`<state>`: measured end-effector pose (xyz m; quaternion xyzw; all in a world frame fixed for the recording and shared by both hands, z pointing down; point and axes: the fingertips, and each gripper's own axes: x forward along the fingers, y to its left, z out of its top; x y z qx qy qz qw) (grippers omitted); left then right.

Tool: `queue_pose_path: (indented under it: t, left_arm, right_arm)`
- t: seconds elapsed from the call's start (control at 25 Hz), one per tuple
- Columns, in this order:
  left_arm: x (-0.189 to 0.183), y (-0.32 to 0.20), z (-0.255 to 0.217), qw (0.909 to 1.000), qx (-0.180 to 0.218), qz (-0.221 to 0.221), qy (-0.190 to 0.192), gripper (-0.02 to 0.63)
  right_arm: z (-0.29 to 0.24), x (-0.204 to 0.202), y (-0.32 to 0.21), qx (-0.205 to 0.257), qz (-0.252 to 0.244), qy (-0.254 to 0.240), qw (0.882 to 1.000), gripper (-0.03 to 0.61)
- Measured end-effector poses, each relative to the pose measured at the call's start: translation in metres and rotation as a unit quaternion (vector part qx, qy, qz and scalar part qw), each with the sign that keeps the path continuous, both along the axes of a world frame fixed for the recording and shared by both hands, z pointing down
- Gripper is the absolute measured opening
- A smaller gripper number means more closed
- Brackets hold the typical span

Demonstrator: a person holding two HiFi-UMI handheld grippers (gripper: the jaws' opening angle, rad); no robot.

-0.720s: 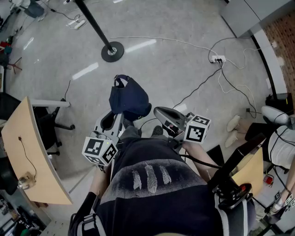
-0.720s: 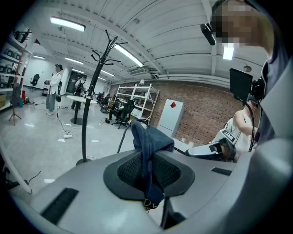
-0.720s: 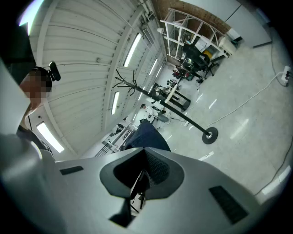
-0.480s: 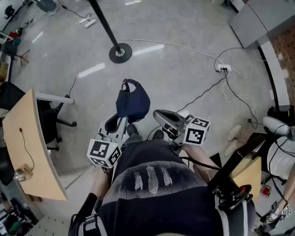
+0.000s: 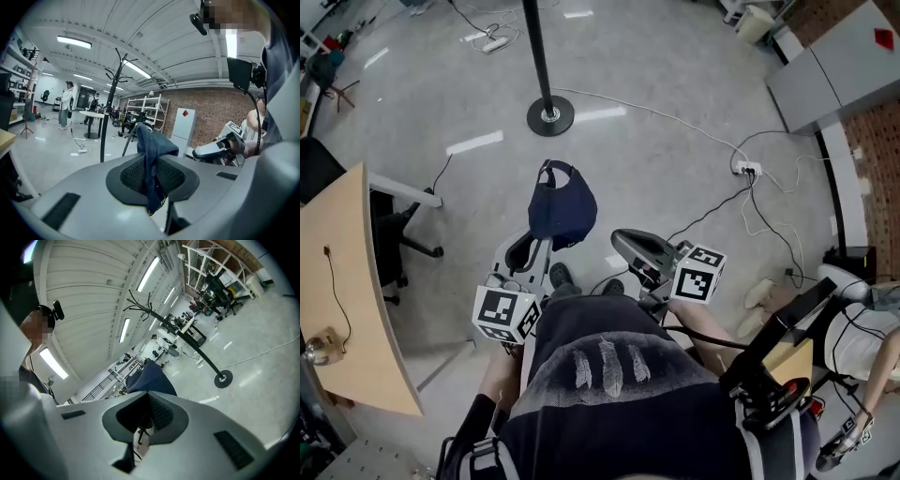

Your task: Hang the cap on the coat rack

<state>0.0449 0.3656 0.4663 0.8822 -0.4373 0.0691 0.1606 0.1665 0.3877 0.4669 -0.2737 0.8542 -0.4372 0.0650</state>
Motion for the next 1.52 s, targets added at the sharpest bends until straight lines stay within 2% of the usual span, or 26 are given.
queue_pose_path:
  t: [0.16, 0.44, 0.6, 0.84, 1.12, 1.28, 1.4, 1.52]
  left_arm:
    - [-0.037, -0.014, 0.0, 0.9999, 0.008, -0.01, 0.011, 0.064]
    - [-0.089, -0.028, 0.011, 0.999, 0.0, -0.022, 0.04, 0.064]
    - [-0.114, -0.033, 0.018, 0.9986, 0.003, -0.034, 0.04, 0.064]
    - [-0.138, -0.046, 0.002, 0.9976, 0.032, -0.051, 0.035, 0.064]
    - [-0.102, -0.093, -0.029, 0.9974, 0.047, -0.045, 0.033, 0.064]
    - [-0.079, -0.116, -0.028, 0.9975, 0.05, -0.038, 0.033, 0.064]
    - [-0.052, -0.139, -0.028, 0.9979, 0.039, -0.037, 0.038, 0.064]
    - [-0.023, -0.178, -0.039, 0.9984, 0.033, -0.039, 0.022, 0.064]
  right_arm:
    - [-0.007, -0.034, -0.013, 0.006, 0.0, -0.007, 1.0, 0.006]
    - [-0.005, -0.081, -0.027, -0.012, -0.011, 0.033, 0.999, 0.005]
    - [-0.006, -0.101, -0.034, -0.005, -0.015, 0.036, 0.999, 0.006]
    - [-0.004, -0.127, -0.05, 0.002, -0.023, 0.027, 0.999, 0.006]
    - [-0.025, -0.1, -0.095, 0.01, -0.038, -0.006, 0.999, 0.006]
    - [-0.008, -0.083, -0.124, 0.008, -0.036, -0.017, 0.999, 0.006]
    - [-0.006, -0.059, -0.149, 0.01, -0.041, -0.029, 0.999, 0.006]
    - [-0.012, -0.026, -0.186, 0.01, -0.037, -0.052, 0.998, 0.005]
